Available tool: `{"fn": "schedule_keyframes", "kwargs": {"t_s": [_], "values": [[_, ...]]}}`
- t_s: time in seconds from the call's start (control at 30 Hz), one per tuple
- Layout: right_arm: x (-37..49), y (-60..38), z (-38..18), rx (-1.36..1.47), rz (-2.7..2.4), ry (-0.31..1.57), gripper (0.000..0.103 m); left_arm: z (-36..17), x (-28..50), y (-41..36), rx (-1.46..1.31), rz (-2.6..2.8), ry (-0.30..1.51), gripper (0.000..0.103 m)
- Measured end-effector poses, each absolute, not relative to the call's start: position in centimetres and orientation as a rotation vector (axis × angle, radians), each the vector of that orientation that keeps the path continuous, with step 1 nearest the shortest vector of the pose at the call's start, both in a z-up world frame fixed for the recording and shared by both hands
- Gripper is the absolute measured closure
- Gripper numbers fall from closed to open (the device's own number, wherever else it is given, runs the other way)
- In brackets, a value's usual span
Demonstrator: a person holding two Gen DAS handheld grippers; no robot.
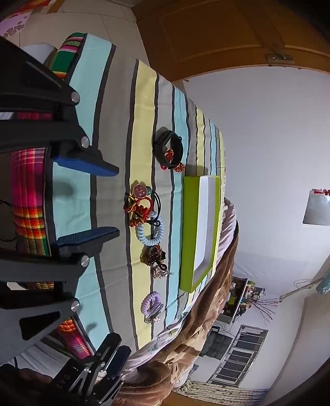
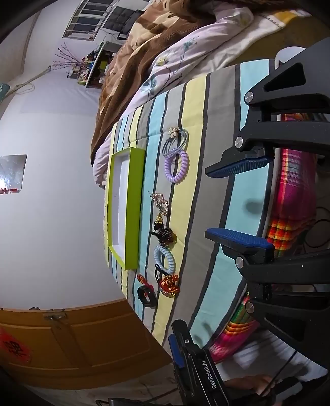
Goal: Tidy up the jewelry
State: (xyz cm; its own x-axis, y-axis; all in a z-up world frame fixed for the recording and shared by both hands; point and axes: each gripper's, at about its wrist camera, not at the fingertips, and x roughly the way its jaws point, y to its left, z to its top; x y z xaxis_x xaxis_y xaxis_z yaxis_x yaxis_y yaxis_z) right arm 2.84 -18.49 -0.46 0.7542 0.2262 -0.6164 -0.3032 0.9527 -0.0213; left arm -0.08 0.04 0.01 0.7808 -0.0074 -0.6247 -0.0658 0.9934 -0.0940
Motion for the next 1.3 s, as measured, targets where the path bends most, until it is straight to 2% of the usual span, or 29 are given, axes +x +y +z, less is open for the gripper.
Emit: {"fn": "schedule_keyframes", "kwargs": {"t_s": [1.3], "values": [[2.1,-18.6,0.1,-0.137,0.267,0.602,0.061,0.3,-1.1,-0.3,-0.086,0.072,0.628,0.06]]}}
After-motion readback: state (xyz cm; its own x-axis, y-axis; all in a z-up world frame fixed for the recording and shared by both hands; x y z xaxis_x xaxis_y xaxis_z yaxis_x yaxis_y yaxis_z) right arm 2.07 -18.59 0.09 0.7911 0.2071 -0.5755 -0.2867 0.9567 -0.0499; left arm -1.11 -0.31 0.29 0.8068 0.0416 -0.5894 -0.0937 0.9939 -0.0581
